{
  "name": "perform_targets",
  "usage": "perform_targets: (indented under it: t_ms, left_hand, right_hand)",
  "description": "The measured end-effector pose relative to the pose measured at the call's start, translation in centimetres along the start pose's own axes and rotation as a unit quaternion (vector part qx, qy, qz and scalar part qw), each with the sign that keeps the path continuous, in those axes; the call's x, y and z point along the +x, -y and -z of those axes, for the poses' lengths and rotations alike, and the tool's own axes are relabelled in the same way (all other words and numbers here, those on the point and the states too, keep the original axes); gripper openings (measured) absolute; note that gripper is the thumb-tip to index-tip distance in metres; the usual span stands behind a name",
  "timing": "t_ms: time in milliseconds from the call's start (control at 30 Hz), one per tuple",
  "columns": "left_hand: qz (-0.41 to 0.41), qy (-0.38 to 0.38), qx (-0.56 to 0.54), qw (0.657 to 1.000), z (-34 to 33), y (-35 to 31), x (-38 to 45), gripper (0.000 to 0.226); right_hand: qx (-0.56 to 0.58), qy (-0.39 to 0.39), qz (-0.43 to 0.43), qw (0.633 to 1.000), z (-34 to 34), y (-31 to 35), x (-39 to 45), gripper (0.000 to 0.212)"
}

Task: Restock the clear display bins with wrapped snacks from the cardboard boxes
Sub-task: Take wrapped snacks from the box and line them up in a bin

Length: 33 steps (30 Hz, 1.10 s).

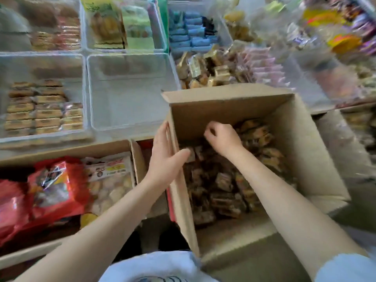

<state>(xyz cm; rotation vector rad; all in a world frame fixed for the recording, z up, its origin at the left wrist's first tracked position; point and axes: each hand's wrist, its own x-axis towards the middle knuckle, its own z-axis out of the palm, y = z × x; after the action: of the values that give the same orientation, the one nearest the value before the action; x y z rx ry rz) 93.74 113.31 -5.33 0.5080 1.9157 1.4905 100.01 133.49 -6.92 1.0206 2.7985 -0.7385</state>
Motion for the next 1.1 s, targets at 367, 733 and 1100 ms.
perform_targets:
  t_ms: [367, 733, 1100]
  left_hand:
    - [-0.009, -0.046, -0.042, 0.998, -0.9, 0.4, 0.4, 0.077]
    - [-0.027, -0.053, -0.059, 0.996, -1.1, 0.8, 0.5, 0.073]
    - [0.016, -0.028, -0.029, 0.999, 0.0, -0.1, -0.6, 0.075]
  right_hand:
    - [-0.318, 0.509, 0.033, 0.799, -8.1, -3.4, 2.2, 0.057]
    - [-0.568, 0.478, 0.170, 0.648, -6.8, -2.8, -3.6, 0.073]
    - [0.348, 0.415, 0.020, 0.840, 5.1, -0.4, 0.7, 0.033]
